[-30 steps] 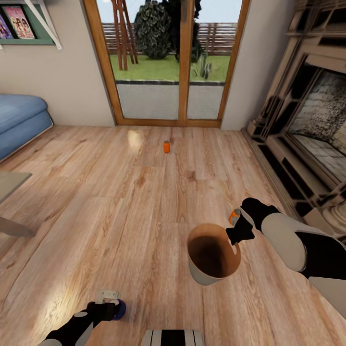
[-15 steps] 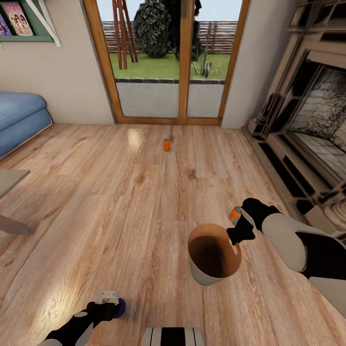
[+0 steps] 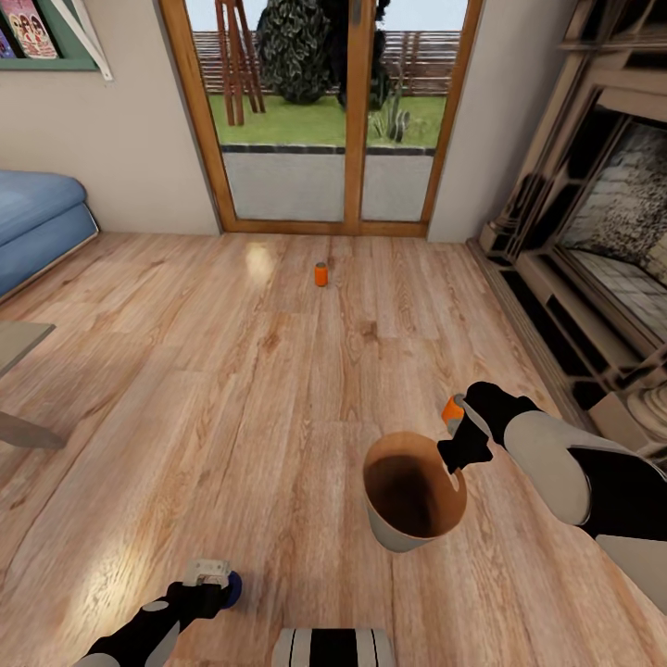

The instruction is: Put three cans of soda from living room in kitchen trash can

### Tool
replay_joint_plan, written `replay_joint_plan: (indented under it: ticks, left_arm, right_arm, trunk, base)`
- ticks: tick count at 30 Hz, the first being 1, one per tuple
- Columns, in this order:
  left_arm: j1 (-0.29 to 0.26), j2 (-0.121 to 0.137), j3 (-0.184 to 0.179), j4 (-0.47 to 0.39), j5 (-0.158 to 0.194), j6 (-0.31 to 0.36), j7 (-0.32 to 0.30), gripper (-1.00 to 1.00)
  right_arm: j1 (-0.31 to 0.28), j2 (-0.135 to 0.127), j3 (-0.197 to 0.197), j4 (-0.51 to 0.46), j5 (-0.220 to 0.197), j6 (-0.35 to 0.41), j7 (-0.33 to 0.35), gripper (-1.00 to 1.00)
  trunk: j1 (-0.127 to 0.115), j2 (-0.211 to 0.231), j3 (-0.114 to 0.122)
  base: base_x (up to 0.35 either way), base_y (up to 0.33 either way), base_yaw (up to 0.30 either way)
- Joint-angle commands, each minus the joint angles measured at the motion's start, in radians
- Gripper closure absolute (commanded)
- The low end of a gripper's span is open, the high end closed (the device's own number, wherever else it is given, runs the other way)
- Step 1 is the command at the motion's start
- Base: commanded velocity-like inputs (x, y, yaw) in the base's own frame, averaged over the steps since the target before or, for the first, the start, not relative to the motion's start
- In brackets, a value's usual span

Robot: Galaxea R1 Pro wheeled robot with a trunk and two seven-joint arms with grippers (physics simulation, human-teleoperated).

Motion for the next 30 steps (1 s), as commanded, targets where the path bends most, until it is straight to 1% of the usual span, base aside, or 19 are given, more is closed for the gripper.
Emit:
replay_joint_plan:
  ticks: [1,7,8,14,20,25,30]
  left_arm:
    - [0.000,0.000,0.000,0.000,0.000,-0.001,0.000,-1.00]
    - [0.000,0.000,0.000,0.000,0.000,-0.002,-0.001,-1.00]
    - [0.000,0.000,-0.001,-0.001,0.000,-0.003,-0.001,1.00]
    - [0.000,0.000,-0.001,-0.001,-0.001,-0.019,-0.003,1.00]
    - [0.000,0.000,0.000,-0.001,-0.002,-0.019,-0.001,1.00]
    - [0.000,0.000,0.000,0.001,-0.006,-0.009,-0.001,1.00]
    - [0.000,0.000,0.001,0.001,-0.006,-0.007,0.000,1.00]
  right_arm:
    - [0.000,0.000,-0.015,0.000,-0.022,0.004,0.003,1.00]
    - [0.000,0.001,-0.015,0.001,-0.022,0.004,0.003,1.00]
    - [0.000,0.002,-0.015,0.001,-0.022,0.004,0.003,1.00]
    - [0.000,0.005,-0.015,0.001,-0.022,0.004,0.003,1.00]
    - [0.000,0.005,-0.015,0.001,-0.022,0.004,0.003,1.00]
    - [0.000,0.006,-0.014,0.001,-0.022,0.004,0.003,1.00]
    - [0.000,0.004,-0.012,0.001,-0.022,0.004,0.003,1.00]
  trunk:
    - [0.000,0.000,0.000]
    - [0.000,0.000,0.000]
    - [0.000,0.000,0.000]
    - [0.000,0.000,0.000]
    - [0.000,0.000,0.000]
    - [-0.002,0.001,0.019]
    - [-0.022,0.036,0.035]
  base:
    - [0.000,0.000,0.000]
    - [0.000,0.000,0.000]
    - [0.000,0.000,0.000]
    - [0.000,0.000,0.000]
    - [0.000,0.000,0.000]
    - [0.000,0.000,0.000]
    - [0.000,0.000,0.000]
